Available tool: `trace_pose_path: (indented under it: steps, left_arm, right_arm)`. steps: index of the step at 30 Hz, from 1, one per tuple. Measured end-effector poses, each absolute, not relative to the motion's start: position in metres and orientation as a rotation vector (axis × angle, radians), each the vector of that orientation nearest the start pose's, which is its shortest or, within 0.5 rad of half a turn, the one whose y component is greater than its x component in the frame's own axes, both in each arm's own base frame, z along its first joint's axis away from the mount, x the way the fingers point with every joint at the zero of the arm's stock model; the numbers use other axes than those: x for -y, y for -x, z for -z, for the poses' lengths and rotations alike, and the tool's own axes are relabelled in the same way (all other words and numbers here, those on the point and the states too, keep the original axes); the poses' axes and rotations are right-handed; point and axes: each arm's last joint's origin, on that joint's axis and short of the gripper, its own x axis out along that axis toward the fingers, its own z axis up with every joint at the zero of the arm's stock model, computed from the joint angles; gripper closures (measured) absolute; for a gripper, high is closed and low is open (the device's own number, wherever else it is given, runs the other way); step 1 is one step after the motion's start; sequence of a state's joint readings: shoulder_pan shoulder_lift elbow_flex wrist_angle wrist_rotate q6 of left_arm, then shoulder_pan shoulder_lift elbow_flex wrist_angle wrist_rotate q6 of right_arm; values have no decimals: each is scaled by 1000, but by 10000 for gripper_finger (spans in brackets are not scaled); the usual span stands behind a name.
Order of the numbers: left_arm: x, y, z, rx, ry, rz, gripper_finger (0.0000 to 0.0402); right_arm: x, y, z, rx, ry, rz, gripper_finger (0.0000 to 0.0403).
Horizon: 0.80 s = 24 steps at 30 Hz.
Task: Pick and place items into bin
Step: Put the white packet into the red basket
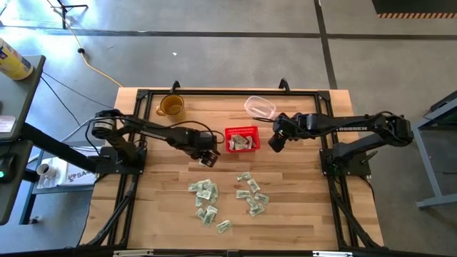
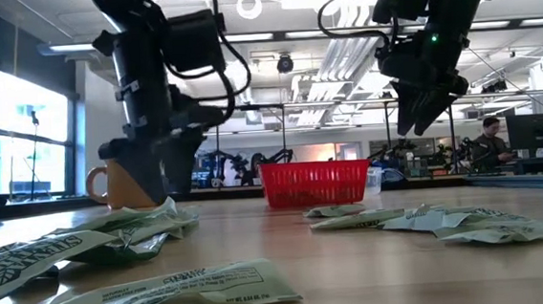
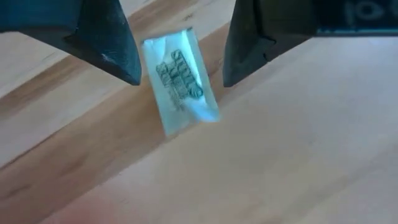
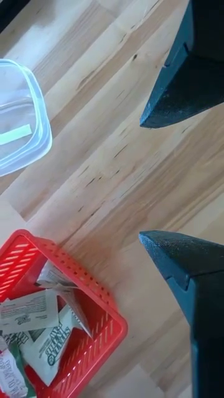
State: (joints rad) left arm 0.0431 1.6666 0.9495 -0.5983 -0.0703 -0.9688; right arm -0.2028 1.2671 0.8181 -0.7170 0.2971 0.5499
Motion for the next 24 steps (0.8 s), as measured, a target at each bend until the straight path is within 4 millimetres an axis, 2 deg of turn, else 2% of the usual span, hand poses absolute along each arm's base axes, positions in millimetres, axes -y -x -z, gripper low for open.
trace_pose_path:
  steps: [3, 6, 11, 14, 15, 17, 20, 24]
  left_arm:
    - [-12, -300, -148, -1150, 799, -708, 164]
    - [-10, -301, -140, -1173, 757, -745, 202]
    - [-13, -300, -137, -1181, 628, -764, 297]
    - [-25, -303, -144, -1167, 584, -764, 366]
    - [-30, -305, -148, -1159, 562, -774, 373]
    - [-40, -313, -164, -1108, 548, -762, 372]
    - [-51, -328, -200, -975, 508, -673, 354]
    - [-61, -355, -241, -799, 421, -407, 347]
  right_arm:
    - [54, -219, -216, -1019, -421, 750, 127]
    - [54, -219, -216, -1020, -423, 749, 127]
    - [54, -219, -215, -1024, -426, 746, 127]
    - [54, -219, -215, -1022, -423, 751, 127]
    - [54, -219, -215, -1021, -426, 753, 127]
    - [54, -219, -215, -1018, -430, 758, 128]
    - [54, -219, -215, -1016, -435, 761, 128]
    - [54, -219, -215, -1016, -435, 761, 128]
